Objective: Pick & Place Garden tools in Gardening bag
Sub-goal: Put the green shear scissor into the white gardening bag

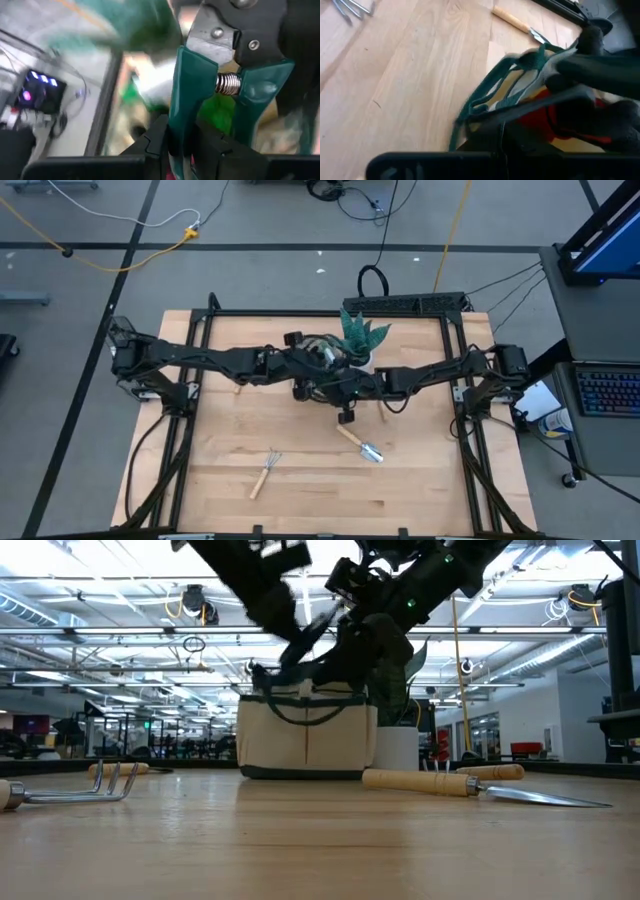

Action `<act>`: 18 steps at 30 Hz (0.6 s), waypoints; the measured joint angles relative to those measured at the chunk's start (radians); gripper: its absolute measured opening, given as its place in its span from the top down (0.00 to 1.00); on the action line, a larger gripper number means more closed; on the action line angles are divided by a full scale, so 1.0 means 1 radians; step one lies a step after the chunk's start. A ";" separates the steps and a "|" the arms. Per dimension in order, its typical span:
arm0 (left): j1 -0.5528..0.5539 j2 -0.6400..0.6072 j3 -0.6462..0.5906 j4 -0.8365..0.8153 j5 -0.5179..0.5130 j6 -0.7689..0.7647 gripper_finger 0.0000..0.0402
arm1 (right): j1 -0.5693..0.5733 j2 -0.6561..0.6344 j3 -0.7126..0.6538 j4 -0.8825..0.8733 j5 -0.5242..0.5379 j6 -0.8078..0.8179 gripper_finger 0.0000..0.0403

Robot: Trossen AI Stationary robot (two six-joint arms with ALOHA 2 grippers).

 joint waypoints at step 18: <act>0.009 0.104 0.001 -0.093 -0.026 -0.065 0.84 | 0.006 0.000 0.001 0.008 -0.006 -0.021 1.00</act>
